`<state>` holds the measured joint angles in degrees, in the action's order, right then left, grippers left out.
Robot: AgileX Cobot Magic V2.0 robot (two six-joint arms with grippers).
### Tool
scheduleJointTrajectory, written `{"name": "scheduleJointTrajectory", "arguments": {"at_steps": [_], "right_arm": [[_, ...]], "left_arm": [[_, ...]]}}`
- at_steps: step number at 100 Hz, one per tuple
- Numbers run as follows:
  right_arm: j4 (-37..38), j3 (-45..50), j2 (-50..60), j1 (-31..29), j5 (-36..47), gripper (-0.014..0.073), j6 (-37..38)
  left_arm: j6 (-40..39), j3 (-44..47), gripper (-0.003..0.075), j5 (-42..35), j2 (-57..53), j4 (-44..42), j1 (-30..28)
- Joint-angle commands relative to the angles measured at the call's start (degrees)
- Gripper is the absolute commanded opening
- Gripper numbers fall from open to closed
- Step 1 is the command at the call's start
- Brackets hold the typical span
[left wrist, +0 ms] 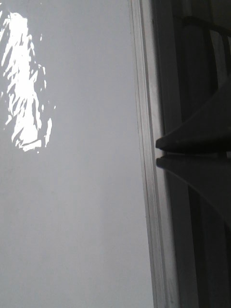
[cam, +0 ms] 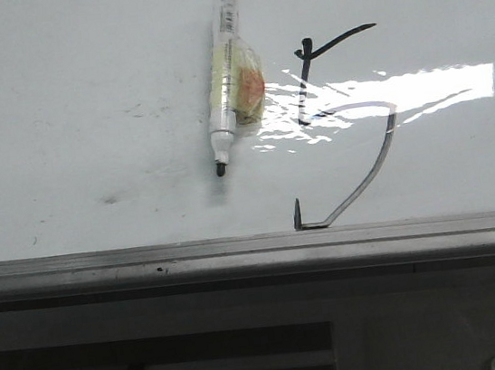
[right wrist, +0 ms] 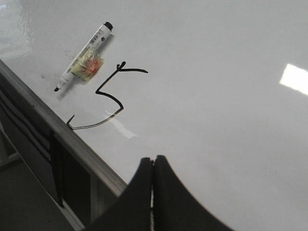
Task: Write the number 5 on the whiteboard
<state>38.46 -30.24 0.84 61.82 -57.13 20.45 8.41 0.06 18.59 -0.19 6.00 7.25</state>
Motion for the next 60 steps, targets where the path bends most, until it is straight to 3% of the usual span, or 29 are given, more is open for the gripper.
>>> {"name": "scheduleJointTrajectory", "arguments": {"at_steps": [1, 49, 60], "right_arm": [[2.7, -1.1, 0.5, 0.1, 3.4, -0.0063, -0.1], [2.7, -1.1, 0.5, 0.1, 3.4, -0.0063, -0.1], [3.1, -1.1, 0.5, -0.5, 0.1, -0.0063, -0.1]], "left_arm": [[-0.6, 1.3, -0.002, -3.8, -1.5, 0.7, -0.1], [-0.6, 1.3, -0.002, -3.8, -1.5, 0.7, -0.1], [-0.6, 1.3, -0.002, -3.8, -1.5, 0.7, -0.1]]}}
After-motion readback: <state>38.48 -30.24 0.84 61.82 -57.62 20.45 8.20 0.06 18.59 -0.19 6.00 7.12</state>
